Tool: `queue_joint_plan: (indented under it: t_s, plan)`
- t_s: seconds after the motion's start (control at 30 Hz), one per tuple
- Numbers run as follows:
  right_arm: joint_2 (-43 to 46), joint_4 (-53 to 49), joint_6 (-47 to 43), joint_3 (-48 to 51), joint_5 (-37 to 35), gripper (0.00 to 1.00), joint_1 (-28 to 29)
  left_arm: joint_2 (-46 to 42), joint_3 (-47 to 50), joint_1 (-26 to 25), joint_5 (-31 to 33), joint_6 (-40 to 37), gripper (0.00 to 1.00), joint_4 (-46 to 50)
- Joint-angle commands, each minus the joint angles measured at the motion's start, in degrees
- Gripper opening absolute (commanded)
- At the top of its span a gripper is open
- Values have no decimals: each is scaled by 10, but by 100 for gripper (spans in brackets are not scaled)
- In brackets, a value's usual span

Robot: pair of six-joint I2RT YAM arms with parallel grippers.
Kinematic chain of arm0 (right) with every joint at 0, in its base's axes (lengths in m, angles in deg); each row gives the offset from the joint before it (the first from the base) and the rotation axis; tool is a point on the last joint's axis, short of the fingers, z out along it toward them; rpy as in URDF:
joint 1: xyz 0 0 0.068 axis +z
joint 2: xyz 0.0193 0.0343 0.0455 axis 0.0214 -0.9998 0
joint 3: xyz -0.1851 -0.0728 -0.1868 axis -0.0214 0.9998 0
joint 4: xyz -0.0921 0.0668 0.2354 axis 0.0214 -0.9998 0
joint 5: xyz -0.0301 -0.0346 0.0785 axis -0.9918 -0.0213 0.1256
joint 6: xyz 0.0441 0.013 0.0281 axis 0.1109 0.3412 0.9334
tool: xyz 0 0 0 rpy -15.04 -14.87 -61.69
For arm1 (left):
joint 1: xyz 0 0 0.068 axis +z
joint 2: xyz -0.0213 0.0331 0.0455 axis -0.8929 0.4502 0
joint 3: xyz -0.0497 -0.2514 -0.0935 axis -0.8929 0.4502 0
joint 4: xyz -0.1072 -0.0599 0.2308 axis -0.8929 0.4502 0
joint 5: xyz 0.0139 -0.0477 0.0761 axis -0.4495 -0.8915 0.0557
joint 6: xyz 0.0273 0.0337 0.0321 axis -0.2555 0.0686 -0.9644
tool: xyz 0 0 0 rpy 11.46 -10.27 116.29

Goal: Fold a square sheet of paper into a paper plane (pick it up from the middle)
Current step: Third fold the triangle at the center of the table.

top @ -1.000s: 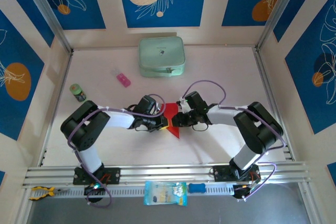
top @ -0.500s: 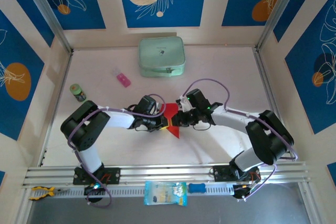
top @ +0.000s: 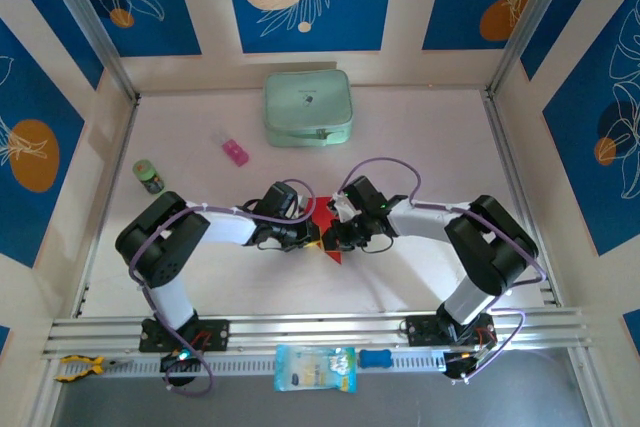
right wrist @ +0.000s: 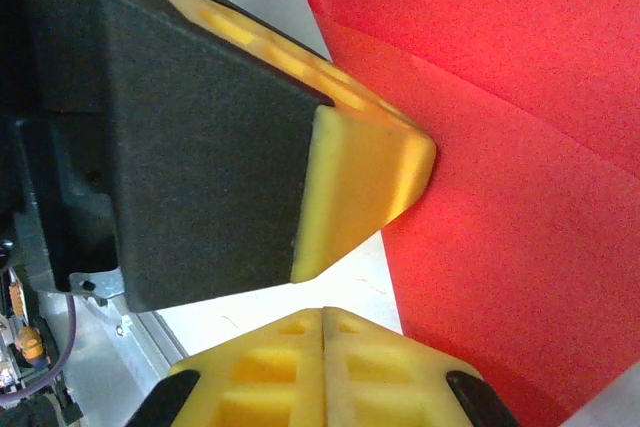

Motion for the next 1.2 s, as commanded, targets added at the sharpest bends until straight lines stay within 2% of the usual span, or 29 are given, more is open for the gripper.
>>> queue_joint_plan:
  t_s: [0.0,0.83,1.17]
  plan:
    - [-6,-25,-3,-12,12,7,5,6,6,-4,19,-11,4,41]
    - [16,-35,9,41,-9,7,3,4,8,-3,24,-11,4,48]
    - [27,-48,-4,-4,-10,7,12,4,7,-4,23,-12,4,50]
